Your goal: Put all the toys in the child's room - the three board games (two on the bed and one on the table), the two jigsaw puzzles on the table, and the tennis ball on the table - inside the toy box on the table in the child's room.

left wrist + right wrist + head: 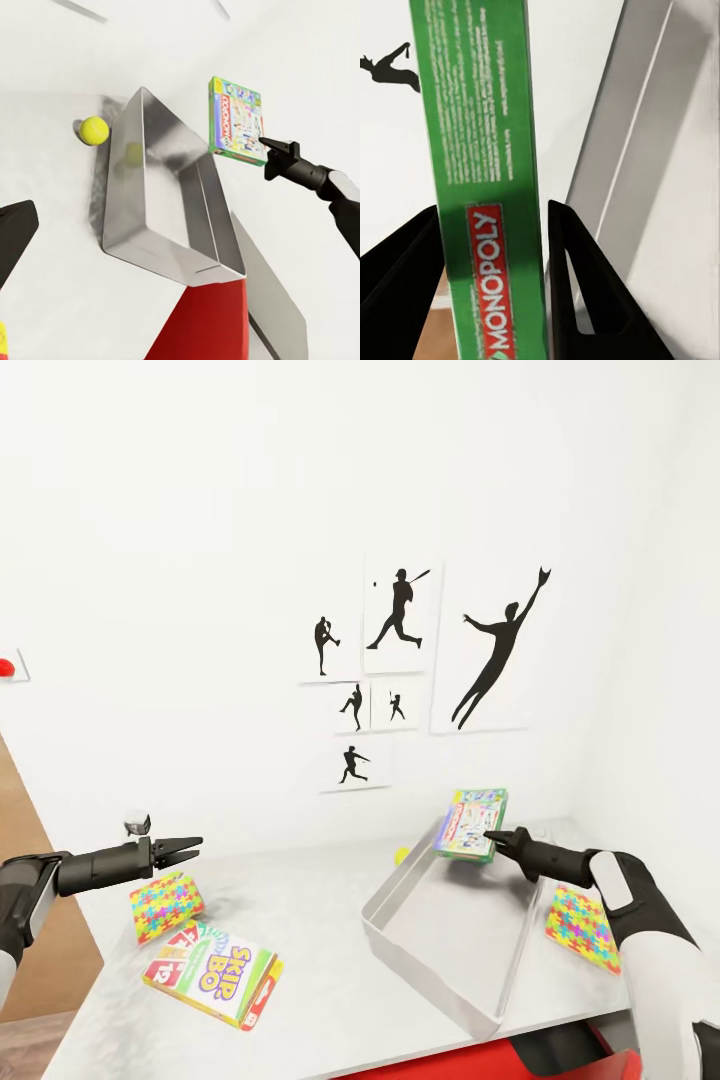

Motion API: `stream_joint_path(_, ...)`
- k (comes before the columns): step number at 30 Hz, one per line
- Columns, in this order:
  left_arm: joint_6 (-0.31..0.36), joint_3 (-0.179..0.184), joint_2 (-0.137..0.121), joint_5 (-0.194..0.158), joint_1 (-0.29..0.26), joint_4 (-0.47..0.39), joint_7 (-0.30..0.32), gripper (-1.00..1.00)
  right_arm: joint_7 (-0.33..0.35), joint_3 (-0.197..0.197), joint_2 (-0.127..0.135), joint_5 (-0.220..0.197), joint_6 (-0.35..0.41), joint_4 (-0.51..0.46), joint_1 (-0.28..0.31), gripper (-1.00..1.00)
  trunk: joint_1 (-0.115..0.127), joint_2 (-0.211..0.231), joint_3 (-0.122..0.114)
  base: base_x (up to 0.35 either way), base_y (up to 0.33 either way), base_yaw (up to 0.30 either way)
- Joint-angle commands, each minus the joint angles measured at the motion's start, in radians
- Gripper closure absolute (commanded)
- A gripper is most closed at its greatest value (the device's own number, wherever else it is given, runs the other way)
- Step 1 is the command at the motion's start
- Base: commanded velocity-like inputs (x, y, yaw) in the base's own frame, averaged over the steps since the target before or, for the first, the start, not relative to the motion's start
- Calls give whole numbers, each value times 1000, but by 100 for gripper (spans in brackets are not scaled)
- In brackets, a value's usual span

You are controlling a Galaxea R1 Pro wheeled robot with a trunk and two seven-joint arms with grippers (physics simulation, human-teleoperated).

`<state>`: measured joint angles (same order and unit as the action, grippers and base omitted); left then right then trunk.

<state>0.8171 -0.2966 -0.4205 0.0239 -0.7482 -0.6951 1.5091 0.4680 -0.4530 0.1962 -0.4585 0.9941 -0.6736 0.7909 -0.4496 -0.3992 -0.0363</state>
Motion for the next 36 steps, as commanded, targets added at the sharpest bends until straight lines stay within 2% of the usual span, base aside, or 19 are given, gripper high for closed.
stream_joint_path(1,11,-1,0,3,0,0,5,-100,8,-4,2,6,5,1,1,100,0,-1,0,0,0,0)
stream_joint_path(14,11,-1,0,0,0,0,5,-100,9,-7,27,3,51,1,2,100,0,-1,0,0,0,0)
stream_joint_path(26,11,-1,0,0,0,0,6,-100,7,-24,27,1,48,10,4,100,0,-1,2,0,0,0)
stream_joint_path(32,11,-1,0,1,0,0,5,-100,-50,-28,23,2,48,23,26,100,0,-1,10,0,0,0)
stream_joint_path(34,11,-1,0,1,0,0,5,-100,-92,-29,25,1,50,52,45,100,0,-1,13,0,0,0)
stream_joint_path(36,11,-1,0,1,0,0,6,-100,-105,-30,26,0,51,69,56,100,0,-1,17,0,0,0)
